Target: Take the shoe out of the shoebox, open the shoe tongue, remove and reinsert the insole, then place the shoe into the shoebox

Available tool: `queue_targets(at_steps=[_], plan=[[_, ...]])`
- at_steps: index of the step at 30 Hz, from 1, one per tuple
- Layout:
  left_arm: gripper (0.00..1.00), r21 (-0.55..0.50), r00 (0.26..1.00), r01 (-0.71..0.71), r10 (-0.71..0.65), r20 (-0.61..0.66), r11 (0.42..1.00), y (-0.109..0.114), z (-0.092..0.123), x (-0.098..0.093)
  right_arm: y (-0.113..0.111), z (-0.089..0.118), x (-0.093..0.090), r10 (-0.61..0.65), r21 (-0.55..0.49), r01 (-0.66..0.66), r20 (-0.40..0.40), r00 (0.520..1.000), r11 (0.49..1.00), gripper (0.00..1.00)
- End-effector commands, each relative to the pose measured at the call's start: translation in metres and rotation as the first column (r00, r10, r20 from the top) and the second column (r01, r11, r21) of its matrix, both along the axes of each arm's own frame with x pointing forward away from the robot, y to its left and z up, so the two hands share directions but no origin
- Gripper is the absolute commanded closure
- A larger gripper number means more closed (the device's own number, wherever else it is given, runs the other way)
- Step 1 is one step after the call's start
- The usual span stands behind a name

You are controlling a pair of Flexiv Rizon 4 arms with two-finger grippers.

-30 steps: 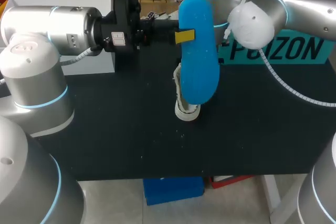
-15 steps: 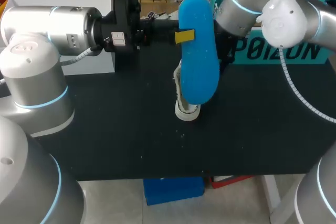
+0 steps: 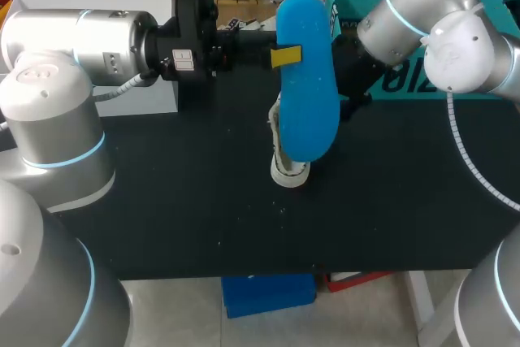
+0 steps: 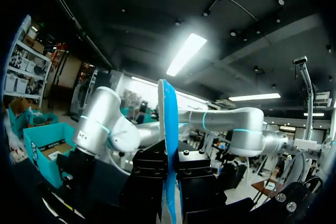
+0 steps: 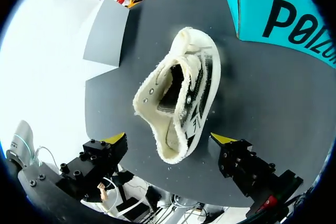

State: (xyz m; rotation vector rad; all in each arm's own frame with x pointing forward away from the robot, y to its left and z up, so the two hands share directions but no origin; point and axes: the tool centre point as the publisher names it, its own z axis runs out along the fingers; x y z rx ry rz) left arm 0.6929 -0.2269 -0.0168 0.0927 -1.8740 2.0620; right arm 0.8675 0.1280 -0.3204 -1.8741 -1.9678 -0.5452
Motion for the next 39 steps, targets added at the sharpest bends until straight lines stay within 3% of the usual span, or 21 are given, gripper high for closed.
queue_targets(at_steps=[1, 2, 4, 7, 11, 18, 26, 39], plan=[[1.00, -0.001, 1.000, -0.004, 0.004, 0.002, 1.000, -0.002, -0.001, 0.000, 0.000, -0.001, -0.001, -0.001, 0.003, 0.001, 0.002, 1.000, 1.000, 0.00], [1.00, -0.001, 1.000, -0.004, 0.004, 0.002, 1.000, -0.002, -0.001, 0.000, 0.000, -0.001, -0.001, -0.001, 0.003, 0.001, 0.002, 1.000, 1.000, 0.00], [1.00, -0.001, 1.000, -0.004, 0.004, 0.002, 1.000, -0.002, -0.001, 0.000, -0.004, -0.001, -0.003, -0.019, 0.129, 0.025, -0.047, 0.999, 0.991, 0.00], [1.00, -0.001, 1.000, -0.004, 0.004, 0.002, 1.000, -0.002, -0.001, 0.000, -0.007, 0.001, -0.005, -0.018, 0.337, 0.057, -0.118, 0.993, 0.940, 0.00], [1.00, -0.001, 1.000, -0.004, 0.004, 0.002, 1.000, -0.002, -0.001, 0.000, -0.008, 0.007, -0.004, -0.003, 0.496, 0.084, -0.162, 0.987, 0.864, 0.00], [1.00, -0.001, 1.000, -0.004, 0.004, 0.002, 1.000, -0.002, -0.001, 0.000, -0.008, 0.016, -0.001, 0.013, 0.657, 0.115, -0.187, 0.982, 0.745, 0.00], [1.00, -0.001, 1.000, -0.004, 0.004, 0.002, 1.000, -0.002, -0.001, 0.000, -0.012, 0.029, 0.000, -0.012, 0.778, 0.151, -0.182, 0.983, 0.610, 0.00], [1.00, -0.001, 1.000, -0.004, 0.004, 0.002, 1.000, -0.002, -0.001, 0.000, -0.024, 0.040, -0.005, -0.175, 0.827, 0.134, -0.045, 0.984, 0.546, 0.00]])
